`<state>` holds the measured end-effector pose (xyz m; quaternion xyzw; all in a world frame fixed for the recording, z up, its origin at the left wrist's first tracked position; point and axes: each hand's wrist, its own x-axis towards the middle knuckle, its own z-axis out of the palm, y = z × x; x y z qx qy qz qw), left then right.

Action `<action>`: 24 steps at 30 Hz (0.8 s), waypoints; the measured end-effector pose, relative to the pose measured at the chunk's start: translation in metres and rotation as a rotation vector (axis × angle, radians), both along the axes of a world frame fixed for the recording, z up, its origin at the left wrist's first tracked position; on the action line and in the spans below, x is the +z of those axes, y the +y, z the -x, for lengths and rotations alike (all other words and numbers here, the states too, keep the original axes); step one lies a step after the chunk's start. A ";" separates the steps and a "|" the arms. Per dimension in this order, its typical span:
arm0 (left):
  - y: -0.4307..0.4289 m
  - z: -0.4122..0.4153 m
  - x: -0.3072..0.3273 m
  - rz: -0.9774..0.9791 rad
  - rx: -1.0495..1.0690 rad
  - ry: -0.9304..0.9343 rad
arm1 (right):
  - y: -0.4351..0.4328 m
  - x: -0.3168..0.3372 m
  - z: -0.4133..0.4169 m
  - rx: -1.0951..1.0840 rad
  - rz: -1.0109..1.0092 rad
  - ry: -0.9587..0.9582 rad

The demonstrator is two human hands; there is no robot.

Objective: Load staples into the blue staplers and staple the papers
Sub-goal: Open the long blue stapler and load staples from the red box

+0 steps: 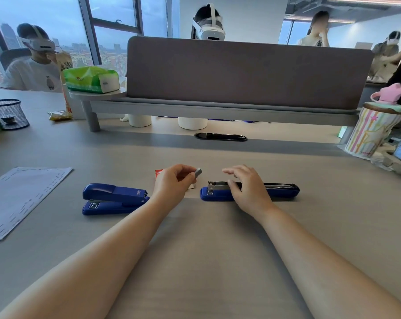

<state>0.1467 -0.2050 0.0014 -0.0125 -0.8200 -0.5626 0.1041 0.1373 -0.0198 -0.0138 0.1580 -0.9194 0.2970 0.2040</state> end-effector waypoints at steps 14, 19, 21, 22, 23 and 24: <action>0.001 0.001 0.000 0.042 -0.002 0.005 | -0.009 0.002 -0.008 0.130 0.046 -0.011; 0.006 -0.003 -0.001 0.211 -0.076 0.063 | -0.013 0.004 -0.008 0.197 -0.055 0.190; 0.009 -0.005 0.000 0.249 -0.095 0.080 | -0.015 0.004 -0.008 0.212 -0.084 0.208; 0.009 -0.006 0.000 0.258 -0.105 0.086 | -0.015 0.004 -0.009 0.216 -0.090 0.223; 0.010 -0.006 0.000 0.260 -0.113 0.089 | -0.016 0.005 -0.009 0.218 -0.090 0.233; 0.010 -0.006 0.001 0.253 -0.125 0.086 | -0.016 0.005 -0.010 0.219 -0.086 0.236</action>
